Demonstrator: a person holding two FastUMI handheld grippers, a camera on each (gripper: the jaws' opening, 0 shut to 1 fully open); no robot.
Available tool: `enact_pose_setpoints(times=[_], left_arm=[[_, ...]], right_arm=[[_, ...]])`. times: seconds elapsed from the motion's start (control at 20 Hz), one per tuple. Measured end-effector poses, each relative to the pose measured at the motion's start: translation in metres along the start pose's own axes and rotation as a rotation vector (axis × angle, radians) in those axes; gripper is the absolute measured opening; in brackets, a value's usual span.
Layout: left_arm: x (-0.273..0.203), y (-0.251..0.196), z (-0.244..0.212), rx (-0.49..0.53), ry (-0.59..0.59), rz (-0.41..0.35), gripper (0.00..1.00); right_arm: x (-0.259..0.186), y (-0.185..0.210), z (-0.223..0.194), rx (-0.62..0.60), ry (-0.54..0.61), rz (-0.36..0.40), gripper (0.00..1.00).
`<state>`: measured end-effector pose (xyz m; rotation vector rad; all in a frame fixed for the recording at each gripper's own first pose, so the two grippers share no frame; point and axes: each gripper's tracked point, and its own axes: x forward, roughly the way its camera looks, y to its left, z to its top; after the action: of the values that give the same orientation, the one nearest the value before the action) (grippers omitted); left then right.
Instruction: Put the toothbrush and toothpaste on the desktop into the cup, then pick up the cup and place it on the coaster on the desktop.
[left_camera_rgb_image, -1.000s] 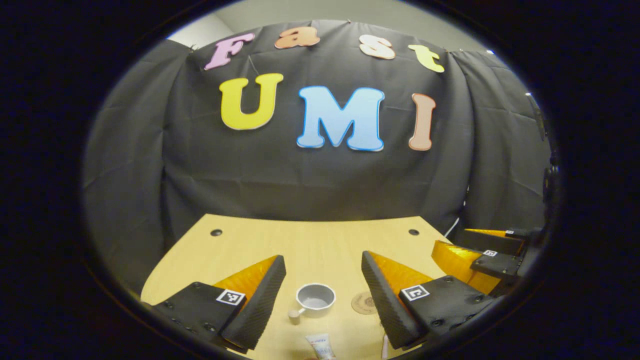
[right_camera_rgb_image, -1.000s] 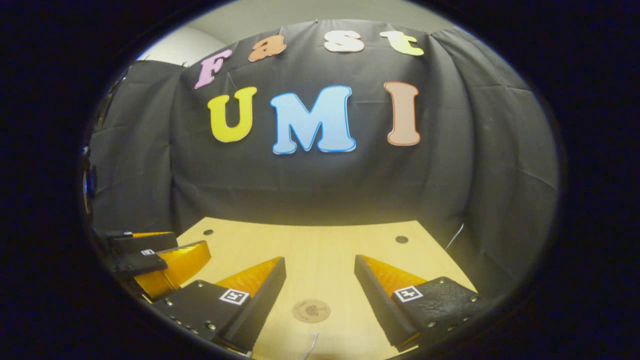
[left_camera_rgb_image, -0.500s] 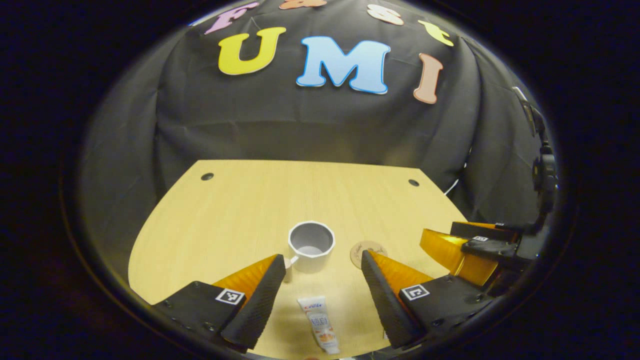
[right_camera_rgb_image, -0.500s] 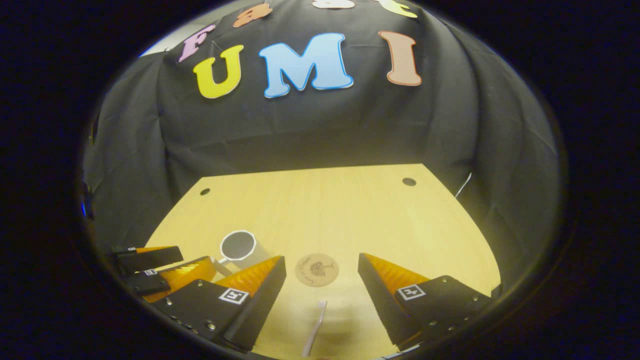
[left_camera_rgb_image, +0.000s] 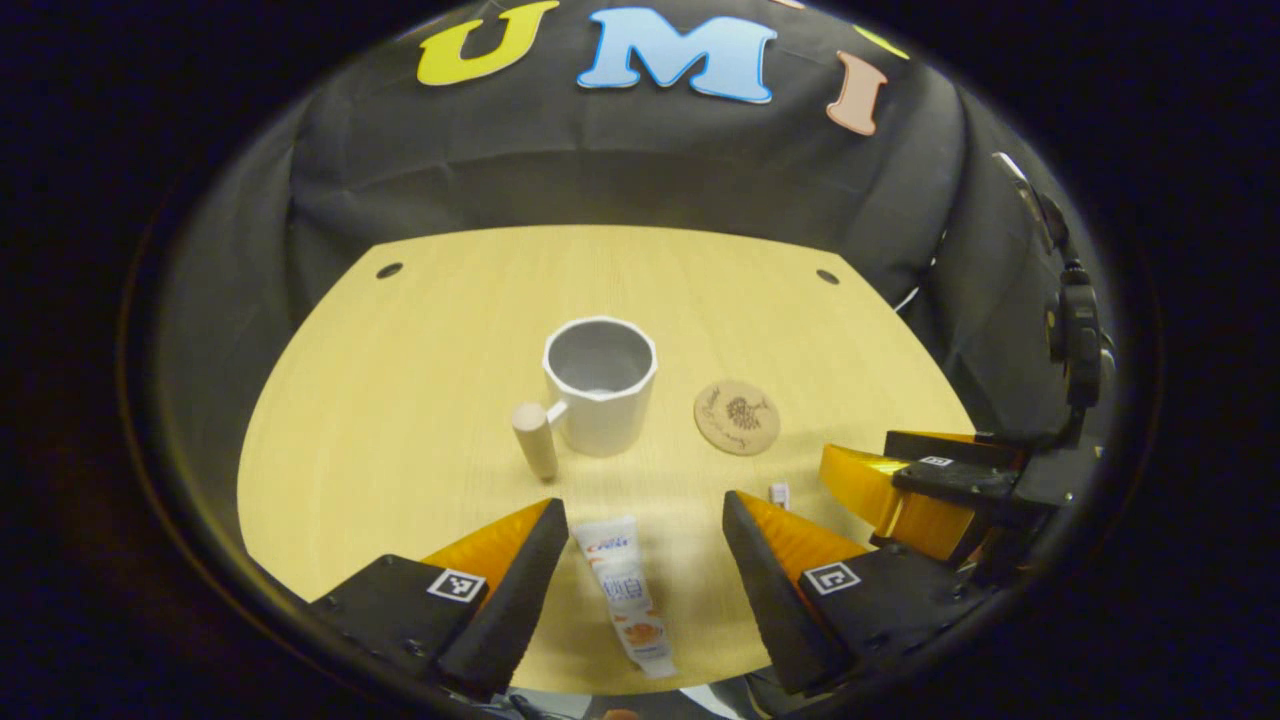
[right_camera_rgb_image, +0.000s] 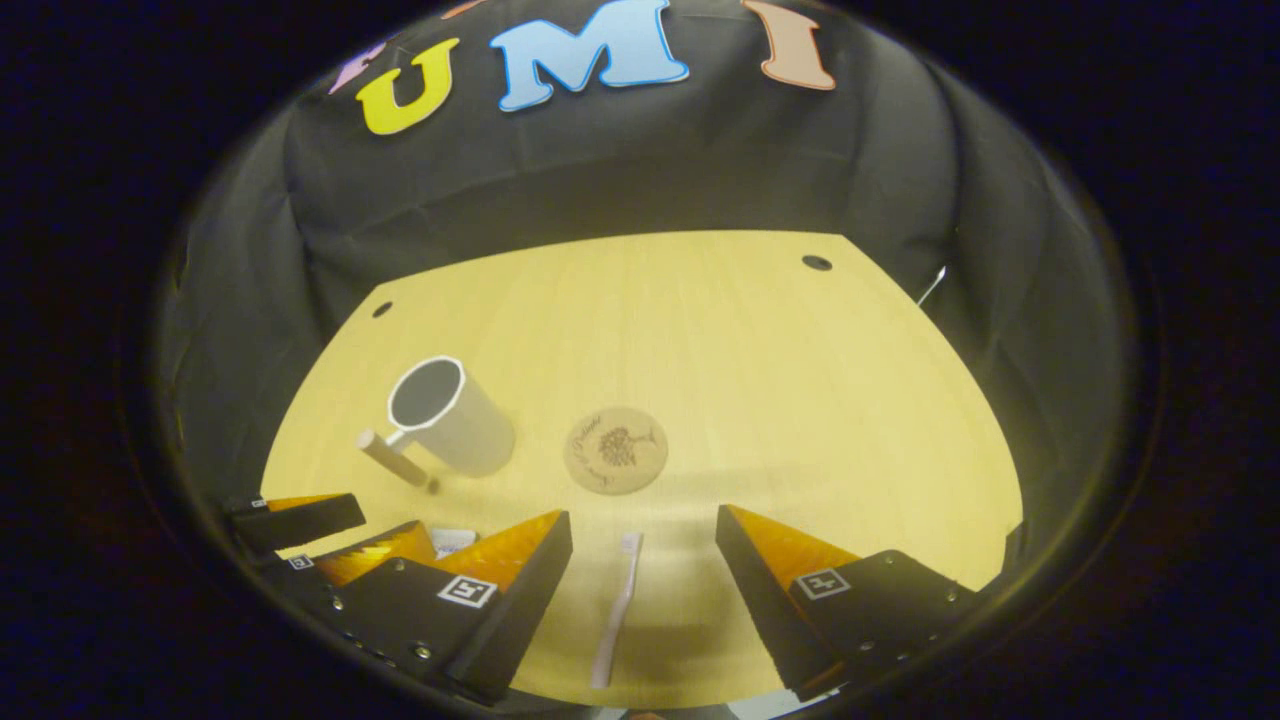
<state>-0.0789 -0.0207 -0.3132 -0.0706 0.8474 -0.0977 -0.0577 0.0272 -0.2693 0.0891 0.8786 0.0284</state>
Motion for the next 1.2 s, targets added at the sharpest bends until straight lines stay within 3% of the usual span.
enact_pose_setpoints(times=[0.55,1.1,1.15,1.2], left_arm=[[0.017,-0.011,-0.027,-0.002,0.172,0.031,1.0],[0.033,0.002,-0.064,0.031,0.272,0.096,1.0],[0.033,0.002,-0.062,0.036,0.269,0.096,0.95],[0.034,0.002,-0.063,0.041,0.272,0.102,1.0]], right_arm=[[0.026,0.001,-0.068,-0.026,0.244,0.007,0.92],[0.029,-0.004,-0.105,-0.158,0.381,-0.009,0.93],[0.028,-0.004,-0.106,-0.164,0.383,-0.007,0.96],[0.028,-0.004,-0.106,-0.167,0.387,-0.005,0.96]])
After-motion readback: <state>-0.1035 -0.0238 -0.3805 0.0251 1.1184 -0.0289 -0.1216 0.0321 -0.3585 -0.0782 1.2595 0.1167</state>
